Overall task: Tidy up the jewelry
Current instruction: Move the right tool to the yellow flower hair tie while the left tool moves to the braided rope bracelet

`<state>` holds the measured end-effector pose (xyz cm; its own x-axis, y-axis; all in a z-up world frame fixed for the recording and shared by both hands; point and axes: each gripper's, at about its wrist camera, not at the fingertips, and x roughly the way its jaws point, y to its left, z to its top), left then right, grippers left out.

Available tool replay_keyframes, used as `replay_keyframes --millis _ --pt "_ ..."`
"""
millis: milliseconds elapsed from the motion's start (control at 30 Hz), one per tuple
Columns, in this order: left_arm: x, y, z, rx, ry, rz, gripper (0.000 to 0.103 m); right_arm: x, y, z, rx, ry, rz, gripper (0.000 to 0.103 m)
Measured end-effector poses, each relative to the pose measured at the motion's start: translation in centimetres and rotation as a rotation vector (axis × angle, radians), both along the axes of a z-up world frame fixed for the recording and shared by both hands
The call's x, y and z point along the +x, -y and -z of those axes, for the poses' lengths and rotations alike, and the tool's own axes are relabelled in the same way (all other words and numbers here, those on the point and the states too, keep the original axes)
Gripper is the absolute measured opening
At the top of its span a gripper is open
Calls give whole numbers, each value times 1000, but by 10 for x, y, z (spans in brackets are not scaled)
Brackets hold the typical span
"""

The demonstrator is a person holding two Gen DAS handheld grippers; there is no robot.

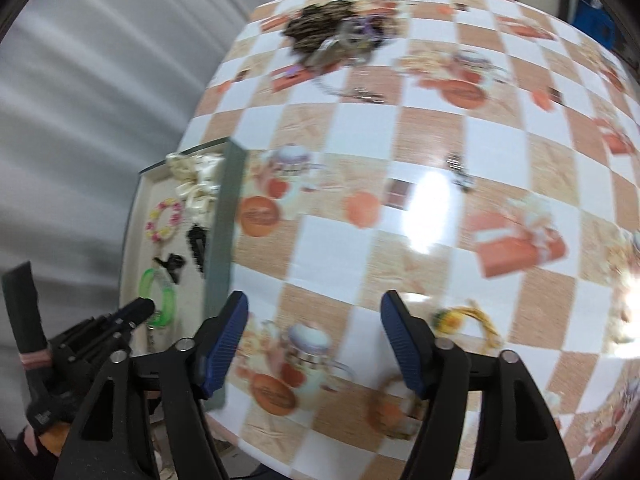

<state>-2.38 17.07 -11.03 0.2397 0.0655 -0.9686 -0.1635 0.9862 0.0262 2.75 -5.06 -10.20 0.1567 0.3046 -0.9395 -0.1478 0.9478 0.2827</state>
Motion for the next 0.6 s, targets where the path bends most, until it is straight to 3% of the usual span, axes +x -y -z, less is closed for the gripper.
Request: replay_keyframes --millis 67,100,133,200,600 --pt "3 8 -1 3 -1 19 17 -4 15 0 -15 1 24 76" --pt "5 13 -2 3 -1 29 65 -7 22 0 -21 0 32 76" --pt "7 17 -4 17 2 27 103 -9 29 1 -33 -2 43 76" --pt "8 26 -12 44 43 41 103 -13 40 4 -54 -5 62 80" --pt "17 60 -18 47 45 106 103 -30 57 30 -162 -29 41 80"
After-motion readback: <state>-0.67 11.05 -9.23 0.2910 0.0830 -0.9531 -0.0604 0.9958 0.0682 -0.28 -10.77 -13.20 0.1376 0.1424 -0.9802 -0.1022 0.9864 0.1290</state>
